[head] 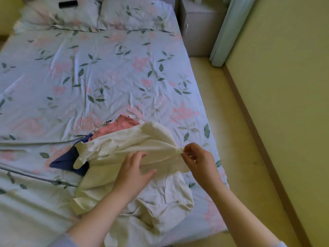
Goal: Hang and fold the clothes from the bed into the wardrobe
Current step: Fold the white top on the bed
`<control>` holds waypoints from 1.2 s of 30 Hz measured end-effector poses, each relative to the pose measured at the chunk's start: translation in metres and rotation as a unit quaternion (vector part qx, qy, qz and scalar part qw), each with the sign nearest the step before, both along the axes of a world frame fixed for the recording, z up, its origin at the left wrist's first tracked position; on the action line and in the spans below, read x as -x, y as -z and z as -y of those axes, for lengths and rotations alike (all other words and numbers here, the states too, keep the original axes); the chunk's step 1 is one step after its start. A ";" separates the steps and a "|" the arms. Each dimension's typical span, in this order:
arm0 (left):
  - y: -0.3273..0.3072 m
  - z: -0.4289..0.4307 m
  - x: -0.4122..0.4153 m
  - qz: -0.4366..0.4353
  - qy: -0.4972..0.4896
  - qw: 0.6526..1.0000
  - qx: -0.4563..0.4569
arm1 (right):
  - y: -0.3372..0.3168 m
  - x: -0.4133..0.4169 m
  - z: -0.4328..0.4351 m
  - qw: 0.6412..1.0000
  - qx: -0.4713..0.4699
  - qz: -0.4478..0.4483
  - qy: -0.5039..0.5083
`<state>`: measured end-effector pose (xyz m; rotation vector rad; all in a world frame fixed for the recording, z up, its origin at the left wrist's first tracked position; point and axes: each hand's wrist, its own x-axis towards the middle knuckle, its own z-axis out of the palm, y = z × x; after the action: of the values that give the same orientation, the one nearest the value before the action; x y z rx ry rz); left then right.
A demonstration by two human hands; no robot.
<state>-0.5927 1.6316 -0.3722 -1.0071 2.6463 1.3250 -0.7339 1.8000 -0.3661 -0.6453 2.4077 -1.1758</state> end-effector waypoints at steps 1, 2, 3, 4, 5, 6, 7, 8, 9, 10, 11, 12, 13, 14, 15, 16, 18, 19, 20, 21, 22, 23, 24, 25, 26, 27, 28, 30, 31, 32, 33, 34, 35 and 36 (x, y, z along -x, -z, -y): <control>-0.013 -0.001 0.001 -0.020 0.011 1.000 0.016 | -0.018 -0.003 0.001 1.000 0.015 -0.006 -0.004; -0.027 -0.001 0.002 -0.038 0.020 0.999 0.028 | -0.037 -0.006 0.003 1.000 0.026 -0.012 -0.007; -0.039 -0.001 0.003 -0.053 0.031 0.997 0.036 | -0.054 -0.008 0.004 0.999 0.035 -0.020 -0.011; -0.051 -0.002 0.003 -0.064 0.040 0.996 0.043 | -0.070 -0.009 0.005 0.999 0.042 -0.031 -0.014; -0.062 -0.003 0.003 -0.076 0.049 0.995 0.046 | -0.086 -0.012 0.006 0.998 0.050 -0.042 -0.017; -0.073 -0.004 0.003 -0.086 0.052 0.994 0.043 | -0.101 -0.014 0.007 0.997 0.061 -0.051 -0.019; -0.084 -0.005 0.002 -0.100 0.053 0.993 0.038 | -0.116 -0.017 0.007 0.996 0.072 -0.057 -0.019; -0.094 -0.005 0.000 -0.110 0.052 0.992 0.035 | -0.129 -0.020 0.007 0.994 0.082 -0.064 -0.017; -0.104 -0.006 -0.001 -0.125 0.049 0.990 0.035 | -0.142 -0.023 0.007 0.993 0.090 -0.074 -0.014; -0.115 -0.005 -0.002 -0.135 0.047 0.989 0.038 | -0.154 -0.026 0.006 0.992 0.096 -0.085 -0.010; -0.124 -0.003 -0.004 -0.149 0.049 0.987 0.041 | -0.165 -0.028 0.005 0.990 0.103 -0.094 -0.007; -0.135 -0.002 -0.006 -0.165 0.051 0.984 0.048 | -0.176 -0.031 0.004 0.989 0.109 -0.102 -0.006; -0.144 0.000 -0.007 -0.186 0.051 0.979 0.059 | -0.186 -0.033 0.004 0.987 0.115 -0.110 -0.005; -0.154 0.002 -0.008 -0.201 0.053 0.976 0.067 | -0.196 -0.035 0.003 0.986 0.121 -0.116 -0.004; -0.163 0.004 -0.009 -0.215 0.057 0.973 0.066 | -0.204 -0.038 0.003 0.985 0.128 -0.120 -0.003; -0.172 0.005 -0.010 -0.218 0.058 0.972 0.060 | -0.212 -0.040 0.003 0.983 0.135 -0.121 -0.003; -0.188 0.005 -0.011 -0.203 0.077 0.975 0.039 | -0.227 -0.046 0.005 0.980 0.154 -0.125 -0.007; -0.196 0.004 -0.010 -0.187 0.094 0.977 0.037 | -0.235 -0.049 0.007 0.978 0.163 -0.130 -0.012; -0.203 0.002 -0.011 -0.178 0.110 0.977 0.044 | -0.244 -0.051 0.008 0.976 0.171 -0.137 -0.018; -0.211 0.000 -0.011 -0.179 0.121 0.975 0.056 | -0.252 -0.054 0.010 0.972 0.181 -0.145 -0.027; -0.216 -0.001 -0.010 -0.191 0.127 0.971 0.061 | -0.261 -0.055 0.012 0.968 0.192 -0.155 -0.036; -0.222 -0.001 -0.010 -0.208 0.129 0.968 0.063 | -0.268 -0.057 0.014 0.964 0.202 -0.167 -0.044; -0.227 0.000 -0.010 -0.227 0.125 0.963 0.067 | -0.275 -0.058 0.015 0.960 0.210 -0.177 -0.049; -0.234 0.001 -0.011 -0.245 0.122 0.959 0.072 | -0.281 -0.059 0.016 0.957 0.220 -0.184 -0.051; -0.239 0.002 -0.011 -0.263 0.117 0.955 0.073 | -0.286 -0.060 0.016 0.954 0.231 -0.186 -0.047; -0.245 0.004 -0.011 -0.279 0.108 0.952 0.063 | -0.290 -0.060 0.016 0.952 0.244 -0.178 -0.038; -0.253 0.005 -0.011 -0.300 0.093 0.948 0.045 | -0.292 -0.059 0.015 0.952 0.256 -0.163 -0.026; -0.271 0.010 -0.010 -0.324 0.069 0.943 0.028 | -0.292 -0.057 0.011 0.958 0.260 -0.121 0.001; -0.280 0.012 -0.009 -0.328 0.063 0.942 0.032 | -0.289 -0.057 0.008 0.963 0.248 -0.103 0.013; -0.287 0.014 -0.007 -0.331 0.063 0.941 0.037 | -0.285 -0.057 0.004 0.969 0.231 -0.086 0.024; -0.293 0.015 -0.006 -0.335 0.066 0.939 0.043 | -0.279 -0.059 0.001 0.974 0.215 -0.069 0.034; -0.297 0.016 -0.006 -0.340 0.068 0.937 0.043 | -0.272 -0.062 -0.002 0.977 0.200 -0.053 0.041; -0.301 0.017 -0.005 -0.345 0.067 0.935 0.043 | -0.264 -0.067 -0.004 0.981 0.186 -0.040 0.045; -0.304 0.018 -0.005 -0.348 0.067 0.934 0.045 | -0.256 -0.071 -0.006 0.984 0.170 -0.029 0.050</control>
<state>-0.5876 1.6133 -0.0679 -0.3727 3.2040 1.8042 -0.6626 1.8061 -0.1103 -0.6729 2.3282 -1.6529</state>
